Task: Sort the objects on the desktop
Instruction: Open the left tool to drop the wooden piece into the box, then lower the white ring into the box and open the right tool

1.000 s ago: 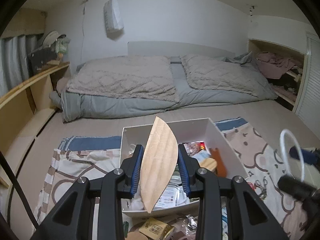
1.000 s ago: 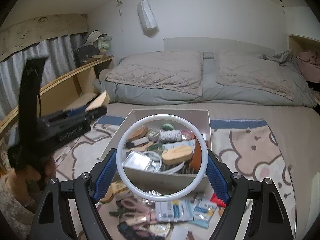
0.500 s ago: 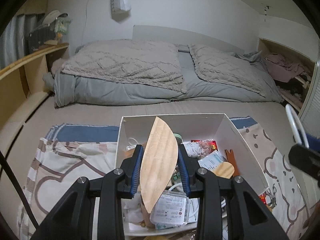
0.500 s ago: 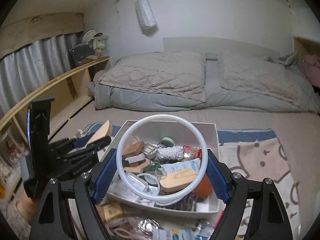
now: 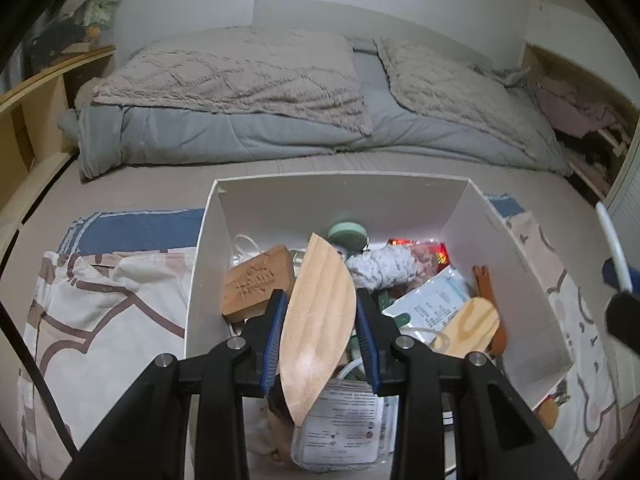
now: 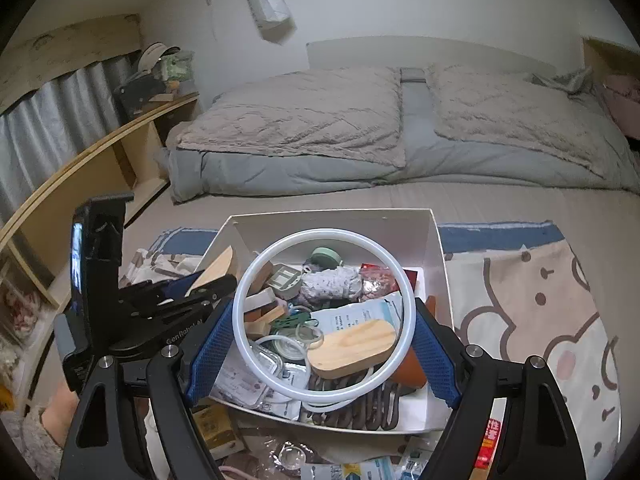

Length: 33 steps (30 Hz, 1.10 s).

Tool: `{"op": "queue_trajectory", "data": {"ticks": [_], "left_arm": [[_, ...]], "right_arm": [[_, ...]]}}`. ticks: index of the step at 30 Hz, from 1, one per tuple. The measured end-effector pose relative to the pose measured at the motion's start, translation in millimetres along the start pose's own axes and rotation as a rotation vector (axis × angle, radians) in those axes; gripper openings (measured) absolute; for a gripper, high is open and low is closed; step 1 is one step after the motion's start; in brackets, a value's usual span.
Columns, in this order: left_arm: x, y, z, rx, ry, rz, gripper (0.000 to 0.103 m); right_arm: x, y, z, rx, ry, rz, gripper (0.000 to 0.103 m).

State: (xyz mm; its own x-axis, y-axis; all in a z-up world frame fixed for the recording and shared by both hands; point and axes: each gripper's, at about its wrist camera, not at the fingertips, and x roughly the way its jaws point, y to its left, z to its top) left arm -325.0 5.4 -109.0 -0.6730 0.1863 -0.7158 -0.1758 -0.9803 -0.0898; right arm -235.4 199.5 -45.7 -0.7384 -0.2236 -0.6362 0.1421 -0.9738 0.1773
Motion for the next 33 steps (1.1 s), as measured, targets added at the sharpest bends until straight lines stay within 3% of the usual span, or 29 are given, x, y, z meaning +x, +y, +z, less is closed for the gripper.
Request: {"op": "queue_trajectory", "data": {"ticks": [7,17,18,21,33], "left_arm": [[17.5,6.4,-4.9,0.033,0.059,-0.002,0.034],[28.6,13.0,-9.3,0.070,0.083,-0.009,0.034],[29.0,14.1,-9.9,0.067,0.083,-0.013,0.035],[28.5,18.6,-10.0,0.041,0.073,-0.018,0.054],[18.7,25.9,-12.9,0.020,0.048,-0.051,0.063]], "right_arm": [[11.2,-5.8,-0.3,0.011,0.017,-0.007,0.084],[26.5,-9.1,0.4,0.038,0.034,-0.010,0.084],[28.3,-9.2,0.4,0.039,0.036,-0.009,0.084],[33.2,-9.0,0.3,0.044,0.041,-0.008,0.084],[50.0,-14.8,8.0,0.084,0.030,-0.020,0.084]]}}
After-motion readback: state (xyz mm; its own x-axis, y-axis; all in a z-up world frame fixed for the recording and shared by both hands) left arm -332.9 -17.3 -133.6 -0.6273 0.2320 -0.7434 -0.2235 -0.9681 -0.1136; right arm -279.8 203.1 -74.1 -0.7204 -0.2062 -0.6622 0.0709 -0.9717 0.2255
